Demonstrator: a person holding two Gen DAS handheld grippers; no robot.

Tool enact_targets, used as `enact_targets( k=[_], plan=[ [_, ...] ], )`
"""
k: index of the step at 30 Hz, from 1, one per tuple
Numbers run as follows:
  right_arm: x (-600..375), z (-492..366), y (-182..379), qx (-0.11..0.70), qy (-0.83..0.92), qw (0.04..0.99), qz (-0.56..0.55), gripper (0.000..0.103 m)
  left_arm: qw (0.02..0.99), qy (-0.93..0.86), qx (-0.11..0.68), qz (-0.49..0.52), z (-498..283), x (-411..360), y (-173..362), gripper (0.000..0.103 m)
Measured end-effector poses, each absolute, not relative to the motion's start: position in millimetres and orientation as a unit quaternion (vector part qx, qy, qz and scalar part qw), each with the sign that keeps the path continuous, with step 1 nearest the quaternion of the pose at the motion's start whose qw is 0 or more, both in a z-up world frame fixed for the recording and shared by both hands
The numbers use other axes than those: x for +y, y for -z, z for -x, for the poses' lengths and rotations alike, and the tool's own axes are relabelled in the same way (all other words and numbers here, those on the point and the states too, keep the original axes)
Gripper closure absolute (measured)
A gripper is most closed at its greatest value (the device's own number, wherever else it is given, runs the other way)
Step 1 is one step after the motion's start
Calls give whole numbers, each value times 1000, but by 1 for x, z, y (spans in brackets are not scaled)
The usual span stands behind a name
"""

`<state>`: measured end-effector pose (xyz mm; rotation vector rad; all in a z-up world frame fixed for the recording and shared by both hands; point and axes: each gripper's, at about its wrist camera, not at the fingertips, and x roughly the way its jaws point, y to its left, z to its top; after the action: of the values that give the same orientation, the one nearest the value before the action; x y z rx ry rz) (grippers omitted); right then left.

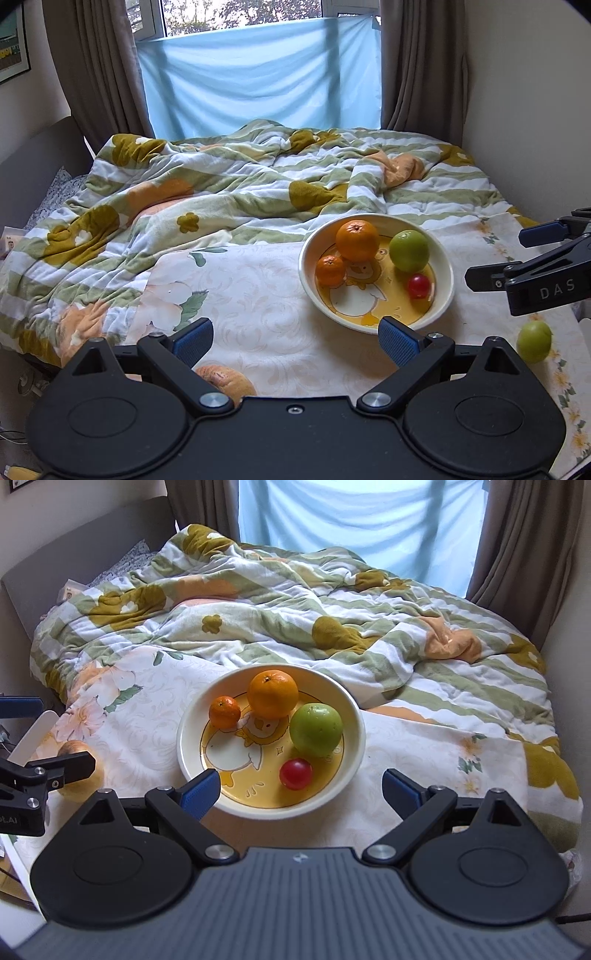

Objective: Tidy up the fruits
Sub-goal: 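Withdraw both tools from the bowl toward the remaining fruits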

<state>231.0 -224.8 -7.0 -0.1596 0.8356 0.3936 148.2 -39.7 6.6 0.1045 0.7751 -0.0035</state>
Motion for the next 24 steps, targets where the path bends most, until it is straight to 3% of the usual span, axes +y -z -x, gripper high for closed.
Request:
enact_targets(
  k=[12, 24],
  plan=[
    [-273, -156, -27, 377, -177, 908, 37, 0, 934, 5, 354, -41, -95, -61, -25, 5],
    [-325, -97, -22, 366, -156, 917, 25, 0, 935, 7, 352, -32, -56, -89, -16, 5]
  ],
)
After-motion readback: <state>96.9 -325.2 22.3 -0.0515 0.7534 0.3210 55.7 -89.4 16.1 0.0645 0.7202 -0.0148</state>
